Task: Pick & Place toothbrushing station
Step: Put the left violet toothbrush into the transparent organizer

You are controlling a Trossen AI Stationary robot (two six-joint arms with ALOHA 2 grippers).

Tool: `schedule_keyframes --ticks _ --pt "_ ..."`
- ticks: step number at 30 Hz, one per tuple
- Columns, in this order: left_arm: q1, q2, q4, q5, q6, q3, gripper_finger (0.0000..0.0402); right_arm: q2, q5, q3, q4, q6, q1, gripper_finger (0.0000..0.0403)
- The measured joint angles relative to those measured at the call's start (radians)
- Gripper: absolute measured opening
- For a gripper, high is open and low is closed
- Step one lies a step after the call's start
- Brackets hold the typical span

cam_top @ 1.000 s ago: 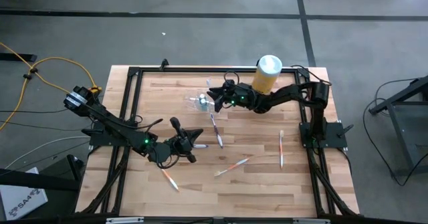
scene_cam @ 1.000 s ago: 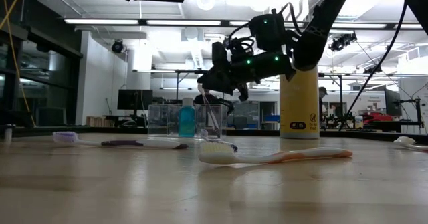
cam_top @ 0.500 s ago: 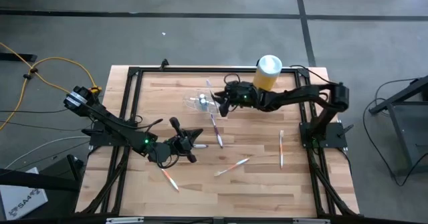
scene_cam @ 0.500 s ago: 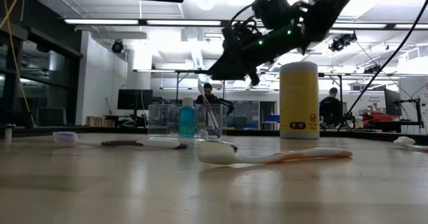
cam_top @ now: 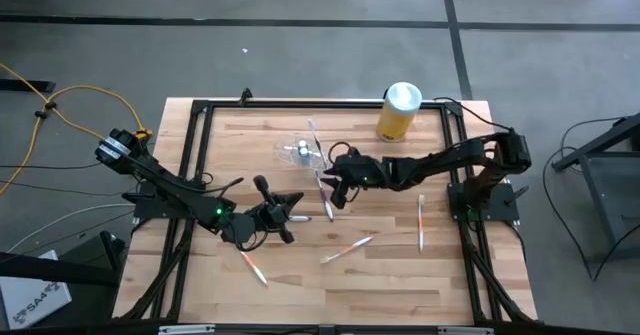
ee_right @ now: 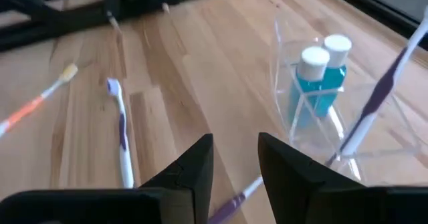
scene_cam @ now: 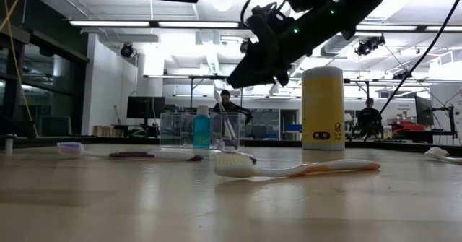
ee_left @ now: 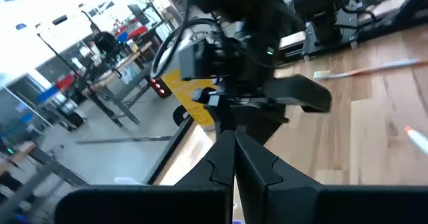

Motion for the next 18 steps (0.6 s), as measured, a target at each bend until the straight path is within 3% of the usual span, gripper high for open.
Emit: schedule_keyframes --ticks 7,13,18 --pt "0.020 -0.001 -0.120 0.030 -0.174 0.014 0.0003 0.000 0.032 0.000 -0.093 0.025 0.047 0.0110" --pt "0.051 -0.013 -0.575 0.303 -0.509 0.119 0.0003 -0.007 0.033 0.000 -0.156 0.027 0.074 0.0110" --pt "0.061 -0.013 -0.751 0.369 -0.636 0.134 0.0003 -0.007 0.032 0.000 -0.167 0.026 0.094 0.0110"
